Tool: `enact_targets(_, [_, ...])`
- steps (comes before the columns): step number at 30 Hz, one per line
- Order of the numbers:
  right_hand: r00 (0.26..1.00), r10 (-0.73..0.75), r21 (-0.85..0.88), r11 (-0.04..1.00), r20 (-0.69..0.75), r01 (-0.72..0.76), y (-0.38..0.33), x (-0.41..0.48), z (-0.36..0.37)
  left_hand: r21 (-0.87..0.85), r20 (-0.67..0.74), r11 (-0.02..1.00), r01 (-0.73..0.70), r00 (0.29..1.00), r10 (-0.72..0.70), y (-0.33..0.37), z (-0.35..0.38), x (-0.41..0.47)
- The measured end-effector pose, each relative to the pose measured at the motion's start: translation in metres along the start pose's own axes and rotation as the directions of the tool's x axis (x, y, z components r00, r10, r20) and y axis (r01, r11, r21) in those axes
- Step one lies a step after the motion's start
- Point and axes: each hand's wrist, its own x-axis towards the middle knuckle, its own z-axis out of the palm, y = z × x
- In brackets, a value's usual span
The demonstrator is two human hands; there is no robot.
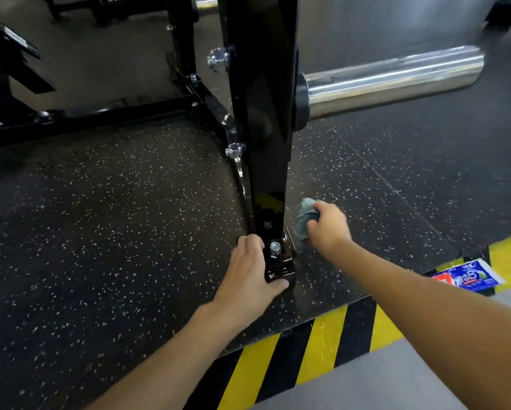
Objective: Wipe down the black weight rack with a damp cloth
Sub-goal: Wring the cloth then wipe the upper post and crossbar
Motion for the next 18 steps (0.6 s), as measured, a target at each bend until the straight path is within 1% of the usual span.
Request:
enact_targets(2, [0.985,-0.095,-0.1,0.989,0.145,0.11,-0.005,0.01,0.027,-0.022,-0.054,1.0,0.003,0.999,-0.005,-0.005,0.004,0.002])
enact_targets(3, [0.967,-0.15,-0.15,0.972,0.206,0.183,-0.005,0.014,0.039,-0.028,-0.075,1.0,0.001,0.997,-0.003,-0.006,0.005,0.003])
enact_targets(5, [0.927,-0.212,-0.217,0.934,0.309,0.285,-0.007,0.016,0.051,-0.017,-0.089,1.0,0.012,0.996,-0.014,-0.007,0.004,0.002])
enact_targets(8, [0.885,-0.317,-0.226,0.886,0.341,0.404,0.002,0.013,0.053,-0.047,-0.078,0.997,0.052,0.995,-0.056,-0.007,0.005,0.004])
enact_targets(9, [0.859,-0.355,-0.239,0.857,0.369,0.457,0.005,0.008,0.051,-0.057,-0.069,0.996,0.071,0.995,-0.075,-0.008,0.005,0.005])
enact_targets(11, [0.817,-0.368,-0.288,0.805,0.443,0.519,0.01,-0.006,0.042,-0.057,-0.051,0.994,0.094,0.994,-0.097,-0.006,0.004,0.008])
enact_targets(12, [0.817,-0.365,-0.267,0.817,0.447,0.511,0.014,-0.012,0.038,-0.05,-0.046,0.993,0.104,0.993,-0.106,-0.005,0.003,0.009])
enact_targets(13, [0.835,-0.335,-0.229,0.856,0.436,0.463,0.017,-0.018,0.034,-0.049,-0.045,0.992,0.114,0.992,-0.116,-0.005,0.003,0.009])
enact_targets(14, [0.862,-0.322,-0.178,0.893,0.391,0.414,0.018,-0.023,0.027,-0.052,-0.046,0.991,0.121,0.991,-0.123,-0.004,0.002,0.009])
enact_targets(15, [0.9,-0.304,-0.126,0.926,0.313,0.357,0.019,-0.027,0.021,-0.056,-0.048,0.991,0.123,0.991,-0.126,-0.003,0.003,0.008])
enact_targets(16, [0.932,-0.301,-0.077,0.944,0.201,0.322,0.019,-0.034,0.013,-0.058,-0.049,0.991,0.123,0.991,-0.126,-0.003,0.003,0.007])
enact_targets(17, [0.945,-0.314,-0.025,0.948,0.094,0.318,0.018,-0.043,0.007,-0.056,-0.051,0.991,0.121,0.991,-0.124,-0.002,0.004,0.006])
enact_targets(18, [0.924,-0.381,0.003,0.925,0.024,0.381,0.013,-0.053,0.0,-0.054,-0.058,0.991,0.123,0.99,-0.126,-0.002,0.005,0.006])
